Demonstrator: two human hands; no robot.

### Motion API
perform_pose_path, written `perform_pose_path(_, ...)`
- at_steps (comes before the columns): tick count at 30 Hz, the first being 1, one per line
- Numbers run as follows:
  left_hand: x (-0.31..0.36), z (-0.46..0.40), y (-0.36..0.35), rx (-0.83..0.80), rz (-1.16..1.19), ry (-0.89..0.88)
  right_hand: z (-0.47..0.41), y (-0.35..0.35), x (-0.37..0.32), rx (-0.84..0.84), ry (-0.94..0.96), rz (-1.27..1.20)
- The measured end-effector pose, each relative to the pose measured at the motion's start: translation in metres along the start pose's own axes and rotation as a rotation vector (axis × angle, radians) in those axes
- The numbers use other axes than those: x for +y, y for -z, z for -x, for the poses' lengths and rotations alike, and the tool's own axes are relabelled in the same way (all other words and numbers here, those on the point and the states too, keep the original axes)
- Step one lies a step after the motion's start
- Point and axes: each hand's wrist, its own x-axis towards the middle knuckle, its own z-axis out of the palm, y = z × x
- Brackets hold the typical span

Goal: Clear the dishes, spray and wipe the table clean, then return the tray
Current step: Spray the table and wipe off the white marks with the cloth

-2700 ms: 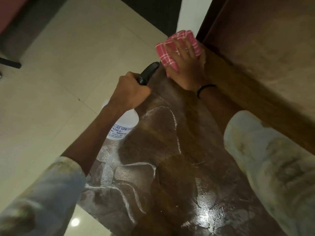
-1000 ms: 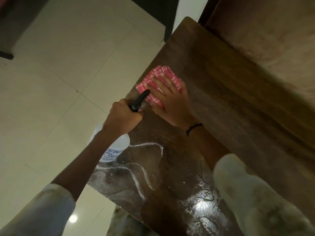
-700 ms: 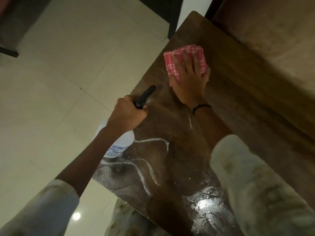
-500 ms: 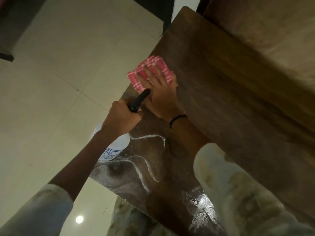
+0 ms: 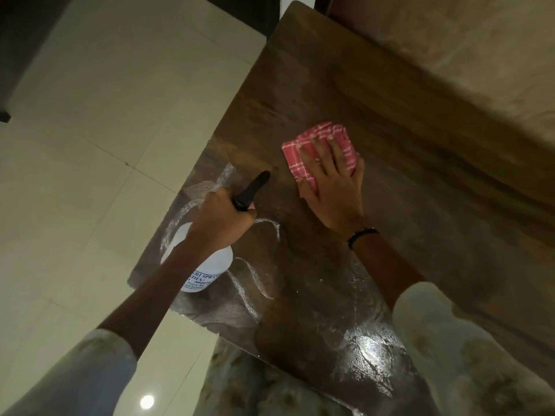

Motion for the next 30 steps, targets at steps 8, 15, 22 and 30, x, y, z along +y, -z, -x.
perform_pose_path(8,-0.009,0.030,-0.025,-0.050,-0.038,0.021,0.078,-0.008,0.003,-0.017,-0.175,-0.028)
perform_pose_path(15,-0.014,0.049,-0.037,-0.033,0.002,0.109,0.087,-0.006,0.001,-0.028,-0.154,-0.049)
perform_pose_path(22,-0.014,0.051,-0.028,0.024,0.046,0.143,0.082,-0.005,-0.001,-0.026,-0.130,-0.047)
perform_pose_path(30,-0.026,0.044,-0.007,0.091,0.054,0.229,0.025,-0.013,-0.055,0.073,-0.017,-0.107)
